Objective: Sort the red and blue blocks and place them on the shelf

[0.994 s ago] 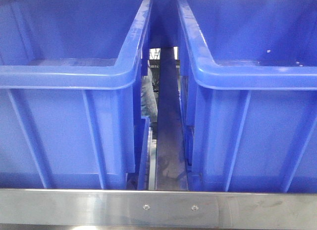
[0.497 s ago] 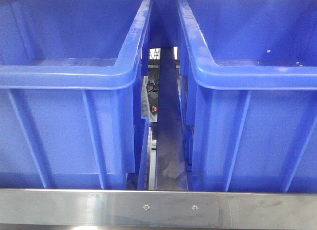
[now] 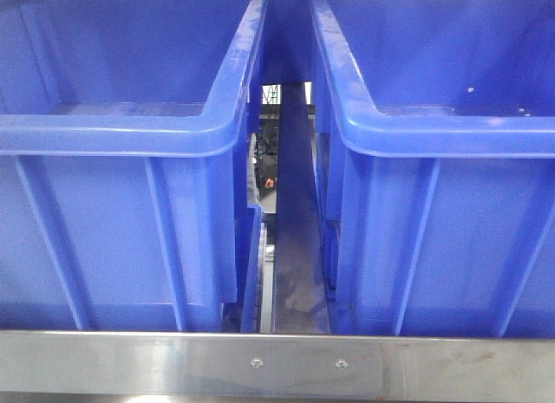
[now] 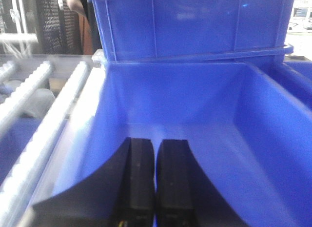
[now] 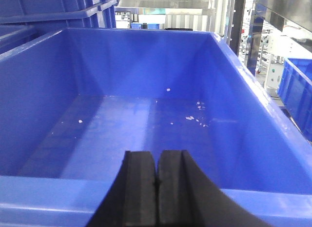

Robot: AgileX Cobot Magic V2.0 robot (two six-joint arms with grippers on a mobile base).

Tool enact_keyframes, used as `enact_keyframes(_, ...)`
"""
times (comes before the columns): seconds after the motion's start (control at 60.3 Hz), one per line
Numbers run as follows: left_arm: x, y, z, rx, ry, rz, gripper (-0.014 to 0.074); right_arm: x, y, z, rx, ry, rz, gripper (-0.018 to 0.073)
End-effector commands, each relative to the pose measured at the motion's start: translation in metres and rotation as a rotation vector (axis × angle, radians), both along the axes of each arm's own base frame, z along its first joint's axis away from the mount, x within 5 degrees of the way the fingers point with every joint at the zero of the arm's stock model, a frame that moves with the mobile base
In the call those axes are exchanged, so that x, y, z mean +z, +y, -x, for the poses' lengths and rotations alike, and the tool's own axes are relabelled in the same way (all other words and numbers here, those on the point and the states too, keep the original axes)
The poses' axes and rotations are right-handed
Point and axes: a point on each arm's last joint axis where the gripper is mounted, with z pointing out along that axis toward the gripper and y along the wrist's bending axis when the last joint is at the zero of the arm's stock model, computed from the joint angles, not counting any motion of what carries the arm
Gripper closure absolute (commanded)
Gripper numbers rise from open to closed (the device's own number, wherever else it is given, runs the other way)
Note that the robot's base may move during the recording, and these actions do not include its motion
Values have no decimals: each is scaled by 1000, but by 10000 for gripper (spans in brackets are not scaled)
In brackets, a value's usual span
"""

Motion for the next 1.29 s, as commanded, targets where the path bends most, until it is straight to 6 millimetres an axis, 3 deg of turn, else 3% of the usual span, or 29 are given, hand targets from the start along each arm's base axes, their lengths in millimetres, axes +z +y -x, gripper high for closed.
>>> enact_keyframes(0.0,10,5,0,52,-155,89,472,17,-1,5,-12,-139,-2,506)
enact_keyframes(0.249,-37,7,3,73,-99,45,472,17,-1,5,-12,-139,-2,506)
enact_keyframes(0.613,-80,7,28,57,-177,40,472,17,-1,5,-12,-139,-2,506)
enact_keyframes(1.276,-84,6,27,36,-114,47,472,17,-1,5,-12,-139,-2,506)
